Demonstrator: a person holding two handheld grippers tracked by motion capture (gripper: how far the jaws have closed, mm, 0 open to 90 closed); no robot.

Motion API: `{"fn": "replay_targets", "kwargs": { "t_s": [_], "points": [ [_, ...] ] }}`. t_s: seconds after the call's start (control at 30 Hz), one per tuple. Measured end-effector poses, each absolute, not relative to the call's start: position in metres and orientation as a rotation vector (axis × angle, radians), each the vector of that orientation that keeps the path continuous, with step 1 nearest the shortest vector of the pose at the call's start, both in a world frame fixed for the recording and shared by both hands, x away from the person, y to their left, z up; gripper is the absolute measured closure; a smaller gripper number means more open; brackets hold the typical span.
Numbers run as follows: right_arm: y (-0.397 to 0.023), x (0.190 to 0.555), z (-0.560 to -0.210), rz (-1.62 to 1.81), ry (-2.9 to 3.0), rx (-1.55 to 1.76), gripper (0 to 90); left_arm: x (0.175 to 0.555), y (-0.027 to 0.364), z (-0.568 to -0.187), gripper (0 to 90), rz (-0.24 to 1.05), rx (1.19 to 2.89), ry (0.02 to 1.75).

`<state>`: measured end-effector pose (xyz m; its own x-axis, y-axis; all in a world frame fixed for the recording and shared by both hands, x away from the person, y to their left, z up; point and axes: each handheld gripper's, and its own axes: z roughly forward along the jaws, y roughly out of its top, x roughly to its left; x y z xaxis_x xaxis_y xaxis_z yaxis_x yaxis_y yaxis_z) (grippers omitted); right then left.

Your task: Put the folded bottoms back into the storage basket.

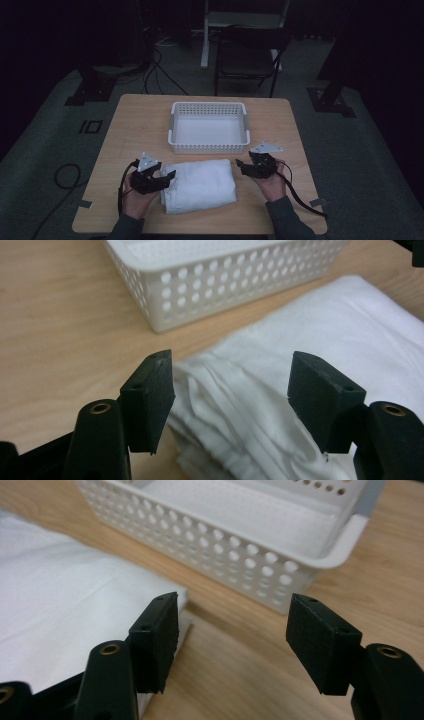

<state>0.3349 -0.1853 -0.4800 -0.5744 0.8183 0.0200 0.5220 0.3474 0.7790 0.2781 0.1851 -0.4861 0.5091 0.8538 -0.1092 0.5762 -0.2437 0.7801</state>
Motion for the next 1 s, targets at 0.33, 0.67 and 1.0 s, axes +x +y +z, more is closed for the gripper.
{"fn": "replay_targets", "kwargs": {
  "t_s": [0.33,0.67,1.0],
  "points": [
    [-0.168,0.322,-0.493,1.107,2.331,1.151,36.6,0.264,0.188,-0.503,36.8,0.408,1.997,1.195],
    [-0.156,0.322,-0.511,1.053,2.406,1.144,36.6,0.273,0.182,-0.515,37.0,0.421,2.012,1.208],
    [-0.158,0.329,-0.519,0.999,2.405,1.184,37.3,0.294,0.175,-0.522,37.1,0.391,1.999,1.182]
  ]
}}
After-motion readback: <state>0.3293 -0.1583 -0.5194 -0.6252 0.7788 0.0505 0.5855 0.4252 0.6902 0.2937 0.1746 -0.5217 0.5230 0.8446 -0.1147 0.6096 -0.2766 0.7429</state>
